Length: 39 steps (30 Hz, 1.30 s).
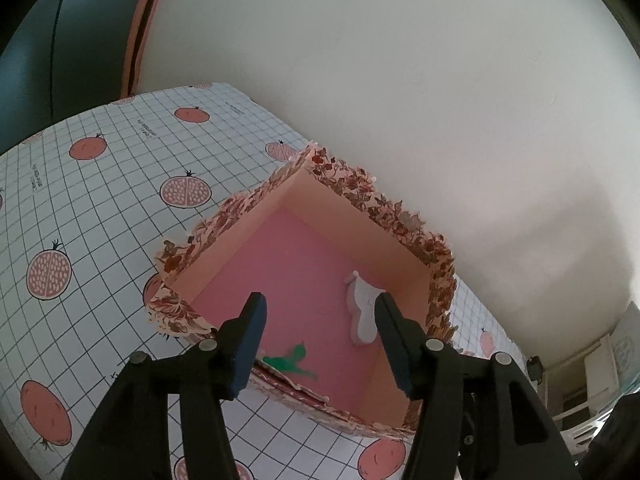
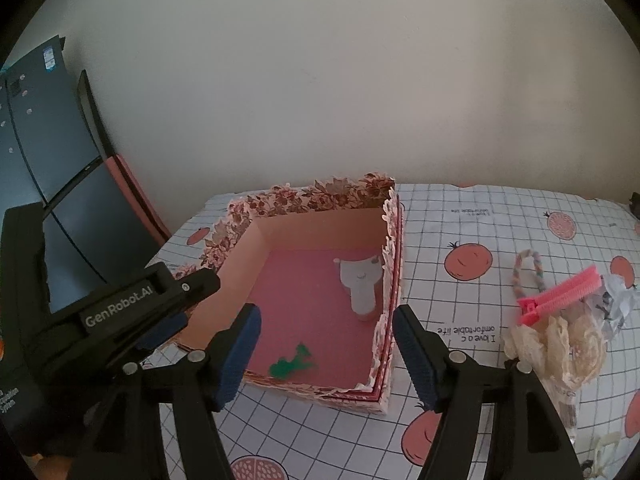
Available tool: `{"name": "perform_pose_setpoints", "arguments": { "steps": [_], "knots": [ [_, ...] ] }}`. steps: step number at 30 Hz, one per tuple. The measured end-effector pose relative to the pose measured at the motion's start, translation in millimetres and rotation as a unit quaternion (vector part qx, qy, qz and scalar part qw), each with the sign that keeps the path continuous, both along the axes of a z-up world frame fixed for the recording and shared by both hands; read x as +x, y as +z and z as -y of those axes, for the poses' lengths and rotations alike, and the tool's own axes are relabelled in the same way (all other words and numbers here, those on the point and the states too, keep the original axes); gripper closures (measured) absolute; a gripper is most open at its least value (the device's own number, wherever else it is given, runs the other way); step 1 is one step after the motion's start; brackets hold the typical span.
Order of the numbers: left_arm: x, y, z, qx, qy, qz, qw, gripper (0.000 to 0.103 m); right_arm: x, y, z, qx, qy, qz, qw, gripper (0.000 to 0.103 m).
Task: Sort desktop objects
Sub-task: 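Withdraw both grippers from the box back toward the item cluster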
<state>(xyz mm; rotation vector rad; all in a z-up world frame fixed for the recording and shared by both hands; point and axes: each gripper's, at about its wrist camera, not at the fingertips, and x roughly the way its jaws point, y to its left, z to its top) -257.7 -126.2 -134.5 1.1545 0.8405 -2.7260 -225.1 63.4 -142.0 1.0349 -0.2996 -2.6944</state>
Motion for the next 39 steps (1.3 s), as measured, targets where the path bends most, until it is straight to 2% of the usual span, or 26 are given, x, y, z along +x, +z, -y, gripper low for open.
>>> {"name": "perform_pose_setpoints", "arguments": {
  "steps": [11, 15, 21, 27, 31, 39],
  "knots": [
    [-1, -1, -7, -0.017, -0.013, 0.016, 0.9996, 0.043, 1, -1, -4, 0.005, -0.004, 0.011, 1.000, 0.031],
    [0, 2, -10, -0.025, -0.016, 0.018, 0.9994, 0.037, 0, -1, -8, 0.006, -0.008, 0.016, 1.000, 0.031],
    [1, 8, -18, -0.032, -0.026, 0.018, 0.9990, 0.035, 2, 2, -16, 0.013, -0.014, 0.017, 1.000, 0.031],
    [4, 17, -30, -0.047, -0.034, 0.012, 0.9983, 0.031, 6, 5, -31, 0.016, -0.020, 0.021, 0.999, 0.031],
    [4, 20, -41, -0.042, -0.045, 0.012, 0.9981, 0.030, 10, 7, -45, 0.025, -0.030, 0.024, 0.999, 0.031],
    [9, 33, -77, -0.066, -0.076, 0.000, 0.9949, 0.030, 20, 19, -89, 0.025, -0.067, 0.021, 0.997, 0.031]
  ]
}}
